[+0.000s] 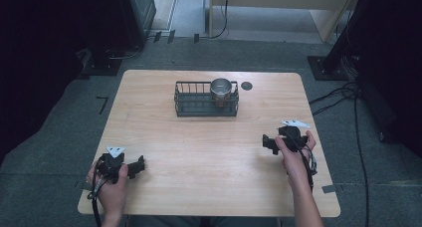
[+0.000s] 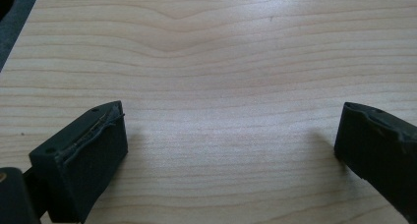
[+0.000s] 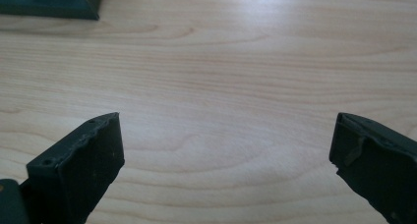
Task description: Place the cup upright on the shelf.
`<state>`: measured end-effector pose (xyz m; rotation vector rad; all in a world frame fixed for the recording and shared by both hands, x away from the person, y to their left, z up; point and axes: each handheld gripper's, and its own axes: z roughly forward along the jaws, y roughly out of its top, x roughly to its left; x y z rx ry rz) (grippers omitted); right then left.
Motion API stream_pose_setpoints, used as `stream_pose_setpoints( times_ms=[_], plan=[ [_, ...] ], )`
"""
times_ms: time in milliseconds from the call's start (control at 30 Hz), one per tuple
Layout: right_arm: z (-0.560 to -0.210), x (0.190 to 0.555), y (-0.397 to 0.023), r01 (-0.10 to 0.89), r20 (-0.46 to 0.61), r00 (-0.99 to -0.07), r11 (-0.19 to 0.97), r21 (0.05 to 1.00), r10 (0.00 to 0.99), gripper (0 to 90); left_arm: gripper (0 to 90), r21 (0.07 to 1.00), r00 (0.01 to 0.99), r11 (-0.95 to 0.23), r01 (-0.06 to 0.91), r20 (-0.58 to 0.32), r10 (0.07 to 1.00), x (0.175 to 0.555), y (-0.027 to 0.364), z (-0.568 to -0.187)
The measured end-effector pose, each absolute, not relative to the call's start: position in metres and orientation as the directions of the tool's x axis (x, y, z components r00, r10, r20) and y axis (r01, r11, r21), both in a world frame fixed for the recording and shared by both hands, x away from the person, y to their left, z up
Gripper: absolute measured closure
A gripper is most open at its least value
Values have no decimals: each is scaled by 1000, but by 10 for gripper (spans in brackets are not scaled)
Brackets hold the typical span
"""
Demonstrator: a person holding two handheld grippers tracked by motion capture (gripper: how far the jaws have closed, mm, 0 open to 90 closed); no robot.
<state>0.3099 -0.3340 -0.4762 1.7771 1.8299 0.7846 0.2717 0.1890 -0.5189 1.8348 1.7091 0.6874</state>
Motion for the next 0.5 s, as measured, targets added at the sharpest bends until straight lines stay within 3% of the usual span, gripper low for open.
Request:
stream_pose_setpoints(
  times_ms=[500],
  plan=[
    [-497, 280, -368, 741, 59, 25, -58, 669, 998, 2, 0, 685, 69, -56, 726, 9, 998, 272, 189, -519]
  ],
)
